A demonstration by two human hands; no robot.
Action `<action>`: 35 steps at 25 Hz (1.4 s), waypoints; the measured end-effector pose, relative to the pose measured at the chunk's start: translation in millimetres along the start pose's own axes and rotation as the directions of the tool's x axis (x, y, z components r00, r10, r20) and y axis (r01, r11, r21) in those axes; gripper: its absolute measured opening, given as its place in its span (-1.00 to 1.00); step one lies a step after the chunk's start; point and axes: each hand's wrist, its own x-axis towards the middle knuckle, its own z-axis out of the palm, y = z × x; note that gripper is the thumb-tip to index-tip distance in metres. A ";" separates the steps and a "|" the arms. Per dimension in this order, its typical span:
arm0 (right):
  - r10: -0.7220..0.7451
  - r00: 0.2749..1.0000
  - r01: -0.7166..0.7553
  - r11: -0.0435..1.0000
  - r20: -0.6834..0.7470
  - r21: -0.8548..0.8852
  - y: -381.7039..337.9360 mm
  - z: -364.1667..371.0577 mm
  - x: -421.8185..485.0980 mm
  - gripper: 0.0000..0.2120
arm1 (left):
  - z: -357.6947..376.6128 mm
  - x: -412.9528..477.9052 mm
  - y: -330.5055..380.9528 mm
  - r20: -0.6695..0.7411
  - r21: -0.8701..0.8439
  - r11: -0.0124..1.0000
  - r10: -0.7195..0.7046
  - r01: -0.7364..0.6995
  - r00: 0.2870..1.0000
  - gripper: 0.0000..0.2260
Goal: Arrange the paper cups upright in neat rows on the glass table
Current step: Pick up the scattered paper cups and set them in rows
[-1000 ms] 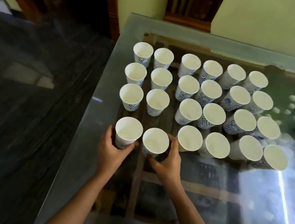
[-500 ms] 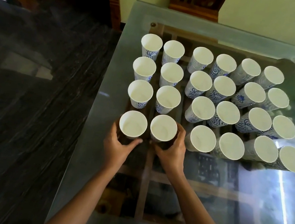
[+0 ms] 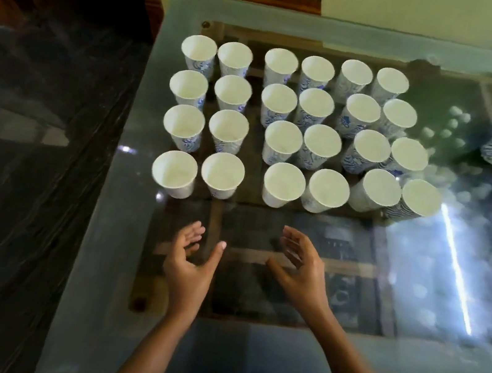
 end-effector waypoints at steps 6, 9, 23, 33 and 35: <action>0.031 0.977 -0.023 0.999 -0.209 0.042 50.1 -120.5 -32.5 -0.51 | 112.6 -58.6 44.2 0.393 -0.047 0.998 0.055 -0.040 0.918 -0.59; 0.068 0.932 -0.037 0.995 -0.356 0.092 89.2 -205.3 -50.1 -0.52 | 198.7 -98.2 72.9 0.507 -0.053 0.998 0.064 -0.043 0.860 -0.56; -0.157 0.542 -0.026 0.979 -0.826 -0.203 207.6 -460.0 -168.8 -0.66 | 483.5 -306.3 138.0 0.858 0.012 0.978 0.096 -0.207 0.505 -0.54; 0.245 0.510 -0.153 0.969 -0.825 0.193 259.5 -463.7 -167.5 -0.19 | 578.8 -324.0 177.1 0.702 0.272 0.907 -0.416 0.322 0.578 -0.29; 0.265 0.518 -0.133 0.964 -0.813 0.230 264.9 -464.3 -158.8 -0.20 | 584.1 -327.8 180.4 0.699 0.260 0.889 -0.443 0.378 0.561 -0.37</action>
